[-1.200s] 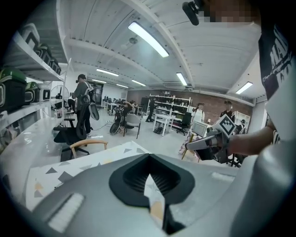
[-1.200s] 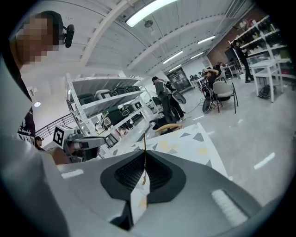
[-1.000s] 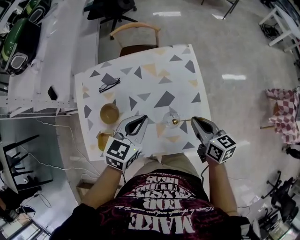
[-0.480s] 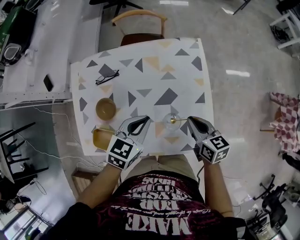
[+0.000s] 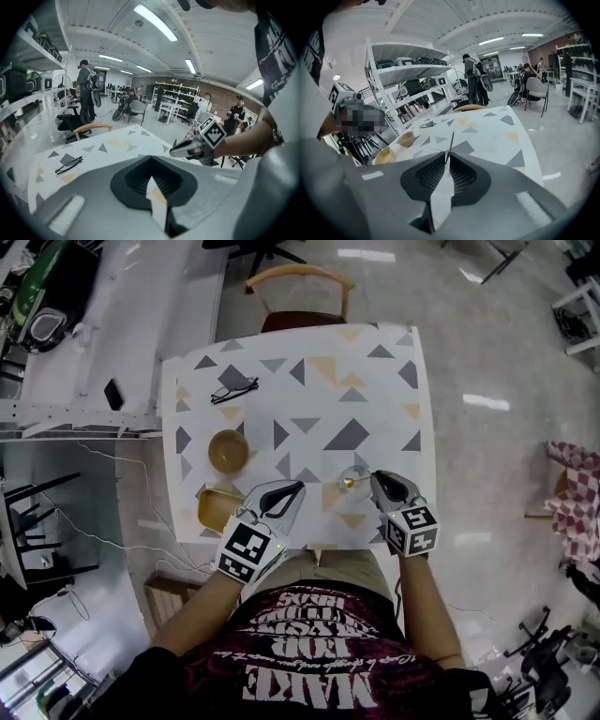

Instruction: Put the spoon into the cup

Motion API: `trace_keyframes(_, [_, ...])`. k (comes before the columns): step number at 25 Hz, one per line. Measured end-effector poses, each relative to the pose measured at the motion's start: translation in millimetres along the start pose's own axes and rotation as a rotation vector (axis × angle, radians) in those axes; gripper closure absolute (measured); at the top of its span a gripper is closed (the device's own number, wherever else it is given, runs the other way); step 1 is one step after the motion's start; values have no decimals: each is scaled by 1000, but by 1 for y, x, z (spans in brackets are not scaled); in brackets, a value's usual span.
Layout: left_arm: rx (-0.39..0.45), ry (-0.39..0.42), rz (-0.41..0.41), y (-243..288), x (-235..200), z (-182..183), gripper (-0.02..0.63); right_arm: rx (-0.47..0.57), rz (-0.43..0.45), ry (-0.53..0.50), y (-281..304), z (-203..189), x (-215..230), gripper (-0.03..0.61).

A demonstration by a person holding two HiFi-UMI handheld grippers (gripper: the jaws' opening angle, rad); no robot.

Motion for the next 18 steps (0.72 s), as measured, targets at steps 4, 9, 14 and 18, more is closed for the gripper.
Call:
trace_keyframes(4, [14, 15, 34, -34, 5, -8, 614, -18, -56, 16, 4, -6, -4, 348])
trace_keyframes(9, [75, 4, 52, -82, 14, -27, 614, 19, -139, 50, -25, -14, -18, 249])
trace_keyframes(14, [144, 29, 68, -128, 28, -44, 614, 151, -156, -12, -84, -24, -61, 320])
trace_keyframes(18, [226, 64, 83, -157, 35, -46, 614, 316, -173, -90, -142, -21, -106, 430])
Point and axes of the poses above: the fingertips, and each gripper's own axes: y forward along the fingers, x to its right, z out of its top, the point moved 9 cm from there along -y, backward along the fingers, and after that the axes turned 15 degrees about -x, right-handed, at the moved point
